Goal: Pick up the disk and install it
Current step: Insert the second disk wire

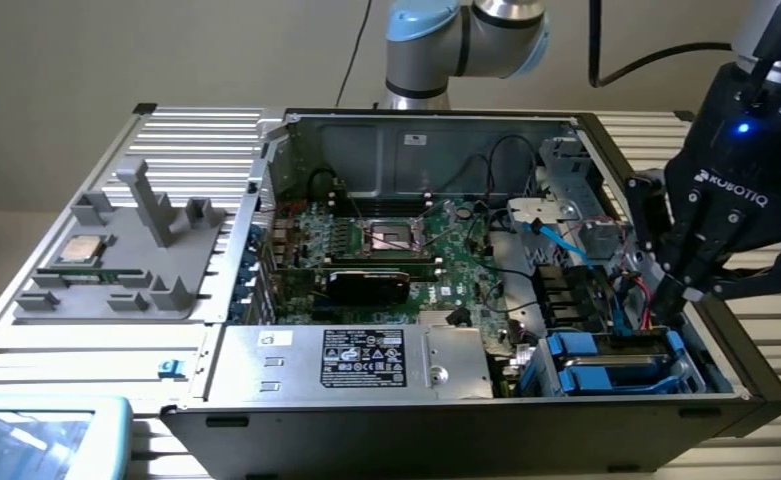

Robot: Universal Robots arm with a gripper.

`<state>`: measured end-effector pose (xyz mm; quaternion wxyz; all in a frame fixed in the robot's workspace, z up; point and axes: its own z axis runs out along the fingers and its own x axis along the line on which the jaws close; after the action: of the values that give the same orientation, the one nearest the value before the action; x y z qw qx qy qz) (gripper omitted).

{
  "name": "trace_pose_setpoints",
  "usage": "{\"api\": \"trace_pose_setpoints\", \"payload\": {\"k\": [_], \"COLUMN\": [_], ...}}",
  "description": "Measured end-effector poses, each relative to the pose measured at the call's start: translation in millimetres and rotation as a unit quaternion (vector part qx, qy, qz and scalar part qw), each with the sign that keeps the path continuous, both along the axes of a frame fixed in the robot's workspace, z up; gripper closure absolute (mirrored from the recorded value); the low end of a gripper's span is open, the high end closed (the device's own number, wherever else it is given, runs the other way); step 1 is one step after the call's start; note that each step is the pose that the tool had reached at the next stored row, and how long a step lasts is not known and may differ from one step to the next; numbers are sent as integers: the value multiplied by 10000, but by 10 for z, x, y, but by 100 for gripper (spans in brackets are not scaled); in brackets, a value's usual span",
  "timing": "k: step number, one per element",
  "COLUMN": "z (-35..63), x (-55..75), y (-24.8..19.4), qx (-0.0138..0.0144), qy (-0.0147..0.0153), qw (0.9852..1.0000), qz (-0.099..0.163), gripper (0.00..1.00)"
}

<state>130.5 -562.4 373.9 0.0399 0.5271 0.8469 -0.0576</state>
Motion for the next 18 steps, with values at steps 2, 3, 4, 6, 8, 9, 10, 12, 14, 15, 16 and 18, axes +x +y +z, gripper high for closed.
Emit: {"api": "trace_pose_setpoints", "payload": {"k": [2, 3, 4, 6, 8, 9, 10, 12, 14, 15, 16, 18], "z": [-8, -12, -16, -25, -33, -36, -39, -46, -49, -49, -49, -49], "x": [0, 0, 0, 0, 0, 1, 1, 0, 0, 0, -1, -1], "y": [0, 0, 0, 0, 0, 0, 0, 0, 0, 0, 0, 0], "qx": [0, 0, 0, 0, 0, 0, 0, 3, 10, 13, 14, 14], "qy": [0, 0, 0, 0, 0, 3, 7, 14, 41, 60, 61, 66], "qw": [9998, 9996, 9993, 9985, 9974, 9967, 9959, 9942, 9926, 9924, 9924, 9924], "qz": [189, 278, 367, 547, 727, 817, 900, 1078, 1217, 1230, 1230, 1231], "gripper": [89, 89, 89, 89, 89, 89, 89, 89, 89, 89, 89, 89]}}
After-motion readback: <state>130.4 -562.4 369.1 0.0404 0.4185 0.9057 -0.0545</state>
